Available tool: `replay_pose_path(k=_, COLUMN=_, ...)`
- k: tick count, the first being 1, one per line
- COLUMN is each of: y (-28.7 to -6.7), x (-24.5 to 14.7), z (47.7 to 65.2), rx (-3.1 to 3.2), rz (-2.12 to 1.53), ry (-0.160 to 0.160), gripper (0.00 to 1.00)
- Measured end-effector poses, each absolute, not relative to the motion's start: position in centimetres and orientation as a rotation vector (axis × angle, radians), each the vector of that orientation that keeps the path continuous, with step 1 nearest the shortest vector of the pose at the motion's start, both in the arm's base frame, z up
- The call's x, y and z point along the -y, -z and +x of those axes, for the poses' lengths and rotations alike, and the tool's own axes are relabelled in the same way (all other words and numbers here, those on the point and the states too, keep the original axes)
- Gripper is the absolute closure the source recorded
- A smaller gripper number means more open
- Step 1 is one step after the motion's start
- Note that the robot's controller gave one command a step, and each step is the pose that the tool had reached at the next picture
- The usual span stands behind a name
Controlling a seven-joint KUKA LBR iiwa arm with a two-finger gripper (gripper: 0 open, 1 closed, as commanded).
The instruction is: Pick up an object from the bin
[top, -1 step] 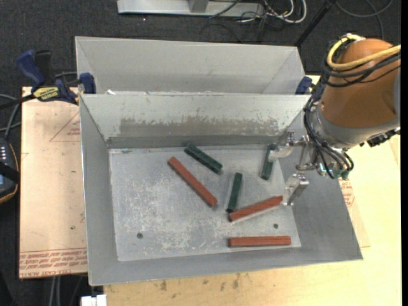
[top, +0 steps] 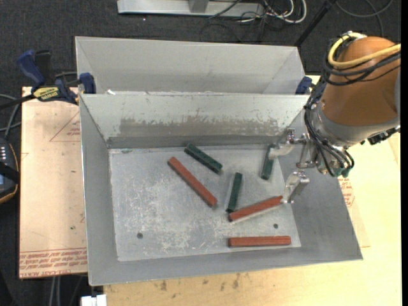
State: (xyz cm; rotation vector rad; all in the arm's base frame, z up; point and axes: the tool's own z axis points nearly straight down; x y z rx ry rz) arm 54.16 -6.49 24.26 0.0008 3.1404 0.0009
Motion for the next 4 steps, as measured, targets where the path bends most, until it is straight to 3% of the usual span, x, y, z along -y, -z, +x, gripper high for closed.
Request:
replay_pose_path(k=1, y=-19.0, x=7.7, z=54.0, rx=-3.133, rz=-0.088, ry=0.0, gripper=0.0)
replay_pose_path(k=2, y=-12.2, x=9.9, z=53.4, rx=-3.123, rz=-0.289, ry=0.001, gripper=0.0)
replay_pose_path(k=3, y=-7.8, x=10.5, z=56.5, rx=-3.104, rz=-0.369, ry=0.005, gripper=1.0)
replay_pose_path(k=4, y=-7.8, x=10.5, z=56.5, rx=-3.104, rz=-0.37, ry=0.005, gripper=1.0)
